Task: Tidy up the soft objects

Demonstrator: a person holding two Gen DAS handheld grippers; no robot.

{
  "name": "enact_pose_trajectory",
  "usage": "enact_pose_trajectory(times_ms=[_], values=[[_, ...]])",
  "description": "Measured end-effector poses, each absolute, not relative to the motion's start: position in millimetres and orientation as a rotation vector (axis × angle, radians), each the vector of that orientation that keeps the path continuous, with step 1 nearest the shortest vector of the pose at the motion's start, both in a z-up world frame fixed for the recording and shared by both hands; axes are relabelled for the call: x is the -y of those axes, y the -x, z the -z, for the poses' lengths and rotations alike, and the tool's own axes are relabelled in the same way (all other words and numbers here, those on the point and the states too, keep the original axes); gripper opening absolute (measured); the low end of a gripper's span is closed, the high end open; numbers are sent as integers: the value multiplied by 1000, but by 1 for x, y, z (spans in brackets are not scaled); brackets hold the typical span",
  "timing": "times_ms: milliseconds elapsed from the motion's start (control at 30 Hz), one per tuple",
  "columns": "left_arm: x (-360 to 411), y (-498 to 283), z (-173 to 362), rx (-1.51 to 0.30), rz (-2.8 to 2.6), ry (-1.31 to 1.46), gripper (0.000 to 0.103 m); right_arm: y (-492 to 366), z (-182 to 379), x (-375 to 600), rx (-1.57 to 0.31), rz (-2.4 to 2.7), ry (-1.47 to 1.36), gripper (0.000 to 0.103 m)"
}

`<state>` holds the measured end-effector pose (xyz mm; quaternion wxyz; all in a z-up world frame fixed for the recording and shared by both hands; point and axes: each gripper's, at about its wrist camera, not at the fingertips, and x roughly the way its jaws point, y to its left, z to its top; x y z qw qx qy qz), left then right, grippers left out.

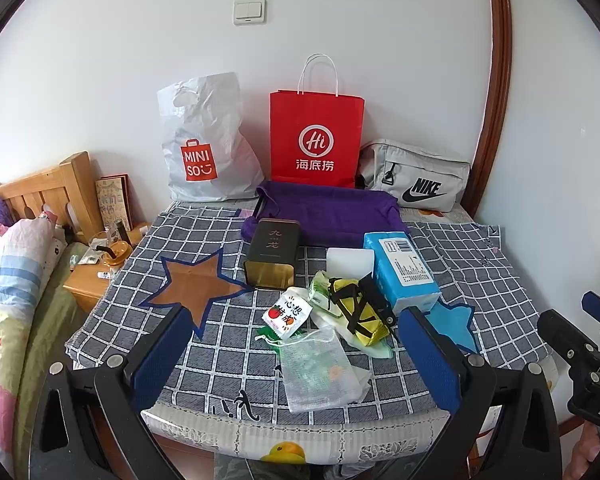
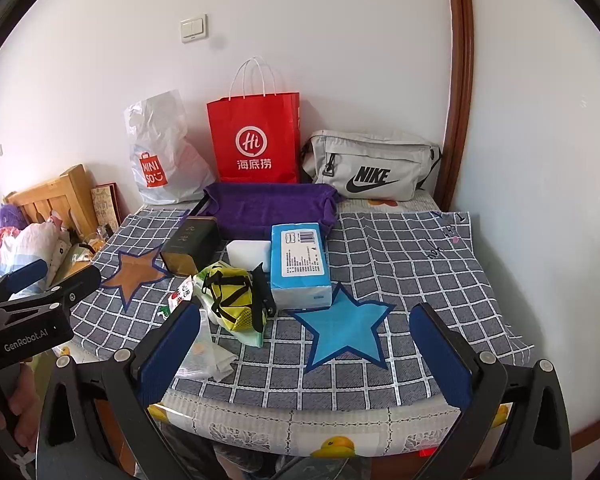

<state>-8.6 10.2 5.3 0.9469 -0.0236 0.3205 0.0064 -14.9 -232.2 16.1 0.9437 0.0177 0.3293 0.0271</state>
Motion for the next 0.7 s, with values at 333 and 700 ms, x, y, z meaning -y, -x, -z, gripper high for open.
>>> enact_pose_trajectory(times_ms=[333,700], values=[[-10,9,-8,-649,-17,42,103,17,-16,231,-664,-58,-37,103],[-10,8,-9,-651,-27,37,103,16,-18,233,-660,-55,-41,103]])
